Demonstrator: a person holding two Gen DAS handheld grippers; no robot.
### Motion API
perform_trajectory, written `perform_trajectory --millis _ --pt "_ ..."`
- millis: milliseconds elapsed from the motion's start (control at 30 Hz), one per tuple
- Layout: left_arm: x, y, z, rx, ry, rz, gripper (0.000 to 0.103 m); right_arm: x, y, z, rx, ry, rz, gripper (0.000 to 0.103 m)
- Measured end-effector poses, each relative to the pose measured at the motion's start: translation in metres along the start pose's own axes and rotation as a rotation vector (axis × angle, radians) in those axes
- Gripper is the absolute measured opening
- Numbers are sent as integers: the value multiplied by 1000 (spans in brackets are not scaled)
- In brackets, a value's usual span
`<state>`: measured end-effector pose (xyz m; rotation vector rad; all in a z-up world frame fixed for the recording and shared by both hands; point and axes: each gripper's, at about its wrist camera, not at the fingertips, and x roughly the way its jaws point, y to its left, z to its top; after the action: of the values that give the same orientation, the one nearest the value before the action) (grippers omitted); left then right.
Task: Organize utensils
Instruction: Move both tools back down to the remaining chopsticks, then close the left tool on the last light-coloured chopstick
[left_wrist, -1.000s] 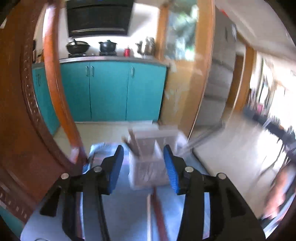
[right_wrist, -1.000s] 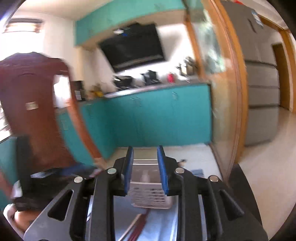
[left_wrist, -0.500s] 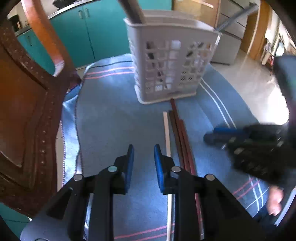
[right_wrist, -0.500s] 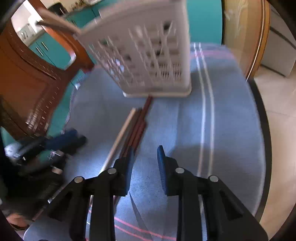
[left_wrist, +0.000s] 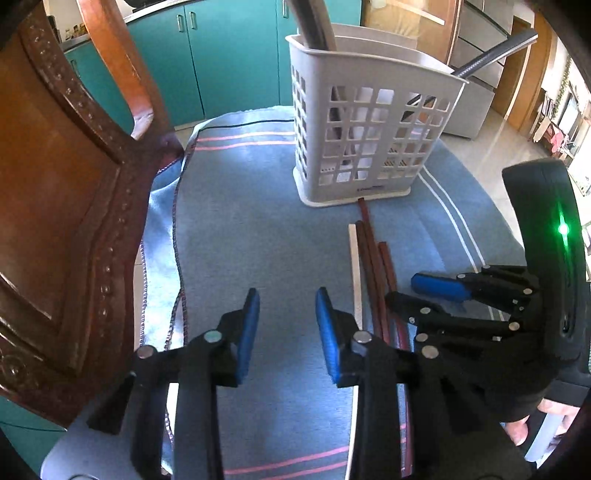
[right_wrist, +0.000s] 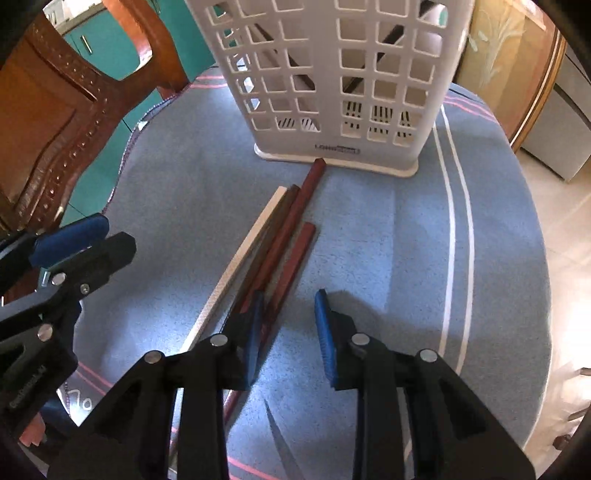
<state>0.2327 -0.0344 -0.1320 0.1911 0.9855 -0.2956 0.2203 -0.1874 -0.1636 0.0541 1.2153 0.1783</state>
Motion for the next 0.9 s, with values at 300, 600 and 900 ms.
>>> perform_trajectory --millis 300,600,900 --pt "8 -8 -4 31 34 -74 32 -11 -20 8 36 -4 -56 7" --pt "34 -33 -15 87 104 -119 33 -20 -48 13 145 -44 45 8" --pt "41 -31 -21 58 133 -139 9 0 -27 15 73 -24 -30 24"
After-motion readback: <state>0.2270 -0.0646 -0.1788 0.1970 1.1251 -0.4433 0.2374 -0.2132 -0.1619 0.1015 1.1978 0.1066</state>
